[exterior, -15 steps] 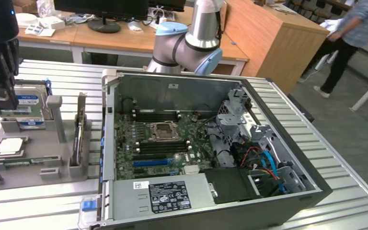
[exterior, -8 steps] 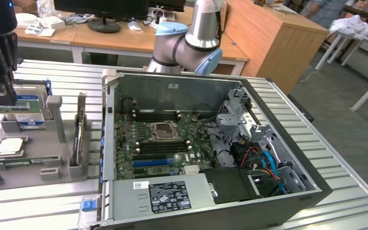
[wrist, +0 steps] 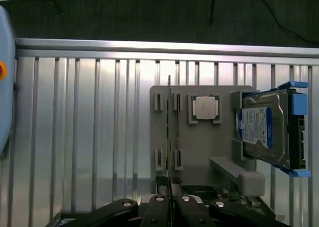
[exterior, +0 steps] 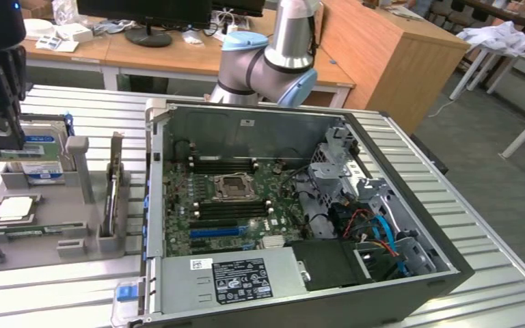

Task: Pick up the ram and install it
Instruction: 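Pick up the ram and move it above insertion slot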

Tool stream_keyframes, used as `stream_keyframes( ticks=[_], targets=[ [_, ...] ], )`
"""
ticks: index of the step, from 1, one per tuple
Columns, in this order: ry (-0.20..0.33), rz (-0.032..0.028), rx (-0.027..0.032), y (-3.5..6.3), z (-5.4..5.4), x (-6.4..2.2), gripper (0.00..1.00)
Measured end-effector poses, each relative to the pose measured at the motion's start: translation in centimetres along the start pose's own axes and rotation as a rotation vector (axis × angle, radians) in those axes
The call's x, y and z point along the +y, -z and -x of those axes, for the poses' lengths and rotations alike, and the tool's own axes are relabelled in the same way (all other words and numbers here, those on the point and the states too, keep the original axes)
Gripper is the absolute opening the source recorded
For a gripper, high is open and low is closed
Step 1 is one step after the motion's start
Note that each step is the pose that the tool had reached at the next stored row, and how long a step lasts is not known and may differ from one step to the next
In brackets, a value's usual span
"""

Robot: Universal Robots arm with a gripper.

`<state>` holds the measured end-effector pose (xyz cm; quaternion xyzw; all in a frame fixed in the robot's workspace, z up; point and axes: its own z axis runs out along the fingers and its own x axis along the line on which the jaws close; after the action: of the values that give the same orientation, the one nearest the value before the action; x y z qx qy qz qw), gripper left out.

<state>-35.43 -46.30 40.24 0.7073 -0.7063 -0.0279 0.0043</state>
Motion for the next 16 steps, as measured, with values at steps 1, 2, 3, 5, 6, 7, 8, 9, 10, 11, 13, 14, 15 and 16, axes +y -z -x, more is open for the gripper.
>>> stream_keyframes(
  ticks=[1, 2, 3, 5, 6, 7, 8, 9, 10, 11, 13, 14, 15, 16],
  targets=[
    [0.0, -0.0002, -0.0001, 0.0, 0.0, -0.1, 0.12],
    [0.0, -0.0001, -0.0001, 0.01, 0.0, -0.23, 0.12],
    [0.0, -0.0001, 0.0, 0.01, 0.0, -0.39, 0.12],
    [0.0, -0.0003, -0.0001, 0.02, 0.0, -0.82, 0.12],
    [0.0, -0.0002, -0.0001, 0.03, 0.0, -1.03, 0.12],
    [0.0, -0.0003, -0.0001, 0.04, 0.0, -1.25, 0.12],
    [0.0, -0.0002, -0.0001, 0.06, 0.0, -1.46, 0.12],
    [0.0, -0.0001, -0.0001, 0.07, 0.0, -1.67, 0.12],
    [0.0, -0.0001, -0.0001, 0.08, 0.0, -1.9, 0.12],
    [0.0, -0.0001, 0.0, 0.09, 0.0, -2.14, 0.12],
    [0.0, -0.0002, -0.0002, 0.11, 0.0, -2.69, 0.12],
    [0.0, -0.0002, -0.0001, 0.12, 0.0, -2.98, 0.12],
    [0.0, -0.0002, -0.0002, 0.13, 0.0, -3.25, 0.12],
    [0.0, -0.0001, -0.0001, 0.15, 0.0, -3.52, 0.12]
  ],
)
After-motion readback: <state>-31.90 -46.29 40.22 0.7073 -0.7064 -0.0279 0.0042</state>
